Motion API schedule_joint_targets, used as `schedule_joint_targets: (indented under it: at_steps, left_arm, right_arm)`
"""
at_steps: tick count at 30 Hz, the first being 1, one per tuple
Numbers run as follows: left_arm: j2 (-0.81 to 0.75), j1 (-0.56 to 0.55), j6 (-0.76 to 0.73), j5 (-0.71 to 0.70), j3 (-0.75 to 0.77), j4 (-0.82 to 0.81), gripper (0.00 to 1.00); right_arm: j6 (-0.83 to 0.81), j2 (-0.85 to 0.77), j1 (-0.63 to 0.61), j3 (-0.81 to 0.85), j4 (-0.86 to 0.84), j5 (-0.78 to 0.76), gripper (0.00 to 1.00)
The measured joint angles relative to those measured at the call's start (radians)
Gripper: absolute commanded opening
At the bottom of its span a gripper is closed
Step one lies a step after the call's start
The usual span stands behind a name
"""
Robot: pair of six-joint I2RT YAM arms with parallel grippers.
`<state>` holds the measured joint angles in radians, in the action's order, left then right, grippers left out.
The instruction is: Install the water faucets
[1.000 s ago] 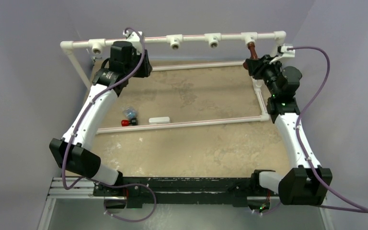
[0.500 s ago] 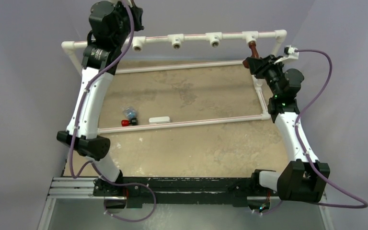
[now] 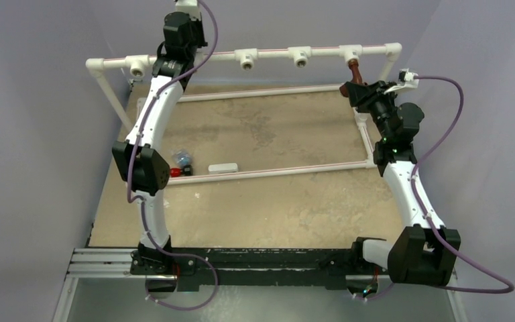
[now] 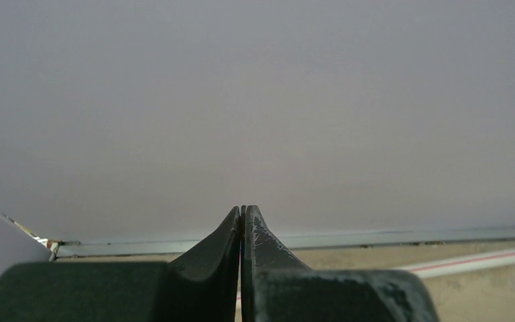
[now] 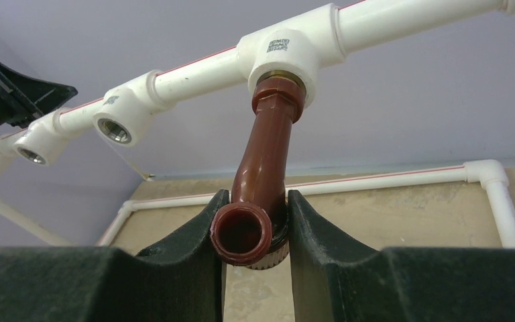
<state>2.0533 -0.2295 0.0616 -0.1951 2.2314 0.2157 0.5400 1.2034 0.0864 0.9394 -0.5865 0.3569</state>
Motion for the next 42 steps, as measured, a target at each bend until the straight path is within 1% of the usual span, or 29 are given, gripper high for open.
schedule_joint_targets:
  at_steps: [4, 6, 9, 12, 17, 22, 24, 25, 32, 34, 35, 36, 39, 40, 42]
  left_arm:
    - [0.0, 0.014, -0.015, -0.016, -0.023, -0.063, 0.0]
    - [-0.005, 0.023, -0.02, -0.019, -0.062, -0.099, 0.0]
    - [-0.055, 0.026, -0.021, -0.018, -0.13, -0.13, 0.0]
    - [-0.122, 0.029, -0.021, -0.014, -0.215, -0.125, 0.0]
    - [-0.209, 0.031, -0.018, -0.011, -0.331, -0.147, 0.0]
    - [-0.301, 0.033, 0.003, -0.003, -0.439, -0.14, 0.0]
    - [-0.333, 0.034, 0.006, -0.006, -0.472, -0.131, 0.0]
    - [-0.352, 0.035, 0.006, -0.01, -0.489, -0.12, 0.0]
    - [-0.439, 0.038, 0.005, -0.042, -0.588, -0.132, 0.0]
    - [-0.455, 0.04, 0.005, -0.046, -0.603, -0.125, 0.0]
    - [-0.461, 0.04, 0.005, -0.047, -0.611, -0.127, 0.0]
    - [-0.464, 0.04, 0.005, -0.048, -0.617, -0.131, 0.0]
    - [-0.477, 0.04, 0.001, -0.055, -0.64, -0.158, 0.0]
    - [-0.48, 0.04, -0.001, -0.057, -0.645, -0.164, 0.01]
    - [-0.483, 0.04, -0.004, -0.06, -0.649, -0.169, 0.03]
  right_arm:
    - [0.016, -0.001, 0.0, -0.014, -0.026, 0.0, 0.0]
    - [0.027, -0.001, 0.0, -0.015, -0.027, 0.0, 0.0]
    - [0.04, -0.001, 0.002, -0.015, -0.029, 0.001, 0.0]
    - [0.051, 0.0, 0.002, -0.015, -0.032, 0.0, 0.0]
    - [0.114, 0.002, 0.004, -0.015, -0.034, 0.014, 0.0]
    - [0.239, 0.011, 0.006, -0.015, -0.056, 0.031, 0.0]
    - [0.317, 0.026, 0.006, -0.015, -0.077, 0.032, 0.0]
    - [0.38, 0.043, 0.006, -0.015, -0.102, 0.035, 0.0]
    - [0.573, 0.079, -0.021, -0.056, -0.231, 0.022, 0.0]
    - [0.616, 0.084, -0.03, -0.067, -0.255, 0.009, 0.13]
    - [0.631, 0.084, -0.032, -0.069, -0.259, 0.003, 0.22]
    - [0.639, 0.084, -0.034, -0.069, -0.257, 0.0, 0.29]
    - [0.642, 0.08, -0.034, -0.068, -0.237, 0.0, 0.49]
    - [0.635, 0.076, -0.034, -0.068, -0.224, -0.001, 0.57]
    - [0.595, 0.067, -0.034, -0.056, -0.185, -0.003, 0.65]
